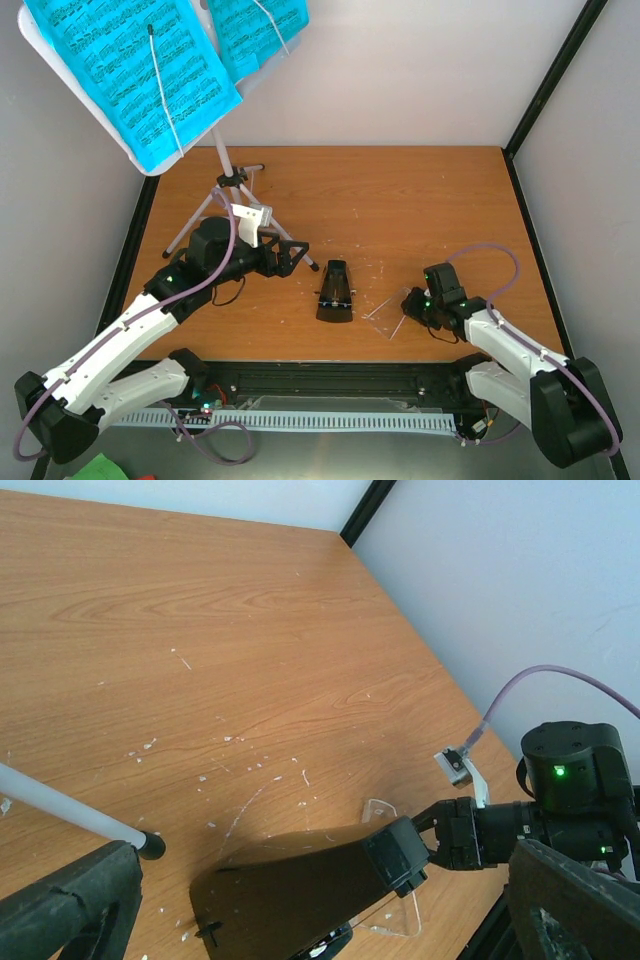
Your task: Pack up the instrument practice props
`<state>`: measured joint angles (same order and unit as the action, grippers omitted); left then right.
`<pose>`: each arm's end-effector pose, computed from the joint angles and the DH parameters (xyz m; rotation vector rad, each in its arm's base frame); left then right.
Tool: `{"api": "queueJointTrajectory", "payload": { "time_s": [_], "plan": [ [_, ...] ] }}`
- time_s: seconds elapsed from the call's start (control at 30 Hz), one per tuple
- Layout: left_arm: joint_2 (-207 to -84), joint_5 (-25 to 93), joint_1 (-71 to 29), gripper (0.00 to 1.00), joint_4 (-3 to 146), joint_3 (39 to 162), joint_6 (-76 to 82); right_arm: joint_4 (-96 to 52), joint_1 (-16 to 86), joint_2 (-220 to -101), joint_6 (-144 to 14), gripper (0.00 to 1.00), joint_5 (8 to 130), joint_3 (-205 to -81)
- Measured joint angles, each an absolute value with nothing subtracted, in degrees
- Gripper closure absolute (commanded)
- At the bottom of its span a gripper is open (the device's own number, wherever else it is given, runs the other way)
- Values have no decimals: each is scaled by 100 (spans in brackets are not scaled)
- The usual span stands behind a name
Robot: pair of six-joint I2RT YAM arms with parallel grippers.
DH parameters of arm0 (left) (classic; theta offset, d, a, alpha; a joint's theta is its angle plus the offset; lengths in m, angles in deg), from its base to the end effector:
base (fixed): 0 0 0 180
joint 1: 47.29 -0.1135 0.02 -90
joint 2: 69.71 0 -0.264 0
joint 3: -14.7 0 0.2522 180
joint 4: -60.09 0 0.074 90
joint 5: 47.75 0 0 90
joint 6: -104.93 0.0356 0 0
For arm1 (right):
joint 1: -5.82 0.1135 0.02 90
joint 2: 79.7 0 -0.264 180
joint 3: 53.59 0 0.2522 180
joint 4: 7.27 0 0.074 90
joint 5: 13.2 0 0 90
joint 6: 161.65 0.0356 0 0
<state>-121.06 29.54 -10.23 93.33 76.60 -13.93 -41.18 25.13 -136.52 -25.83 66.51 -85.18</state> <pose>0.1576 -0.1288 0.3239 0.3027 2.0648 -0.9483 0.1485 0.0588 0.1334 0.5574 2.6608 0.6100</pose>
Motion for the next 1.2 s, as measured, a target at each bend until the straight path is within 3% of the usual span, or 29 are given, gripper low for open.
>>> {"api": "queueJointTrajectory", "payload": {
  "time_s": [0.23,0.37,0.4,0.73,0.97,1.2],
  "plan": [
    [-12104,2908,-1023,1,9333,7660,-1395,-4124,2620,-14056,-2760,74,6774,-8754],
    [-12073,2897,-1023,1,9338,7660,-1393,-4024,2649,-14292,-2832,95,6822,-8850],
    [-12065,2897,-1023,1,9340,7660,-1391,-4006,2649,-14321,-2819,97,6842,-8852],
    [-12036,2969,-1023,1,9456,7669,-1279,-4435,2655,-13910,-2718,97,7001,-8852],
    [-12493,2965,-955,12,9499,8298,-958,-5178,2660,-12550,-2467,97,7349,-9443],
    [-13492,3778,284,14,9445,9468,-665,-5475,2660,-11940,-2211,97,7589,-10356]
  ]
}}
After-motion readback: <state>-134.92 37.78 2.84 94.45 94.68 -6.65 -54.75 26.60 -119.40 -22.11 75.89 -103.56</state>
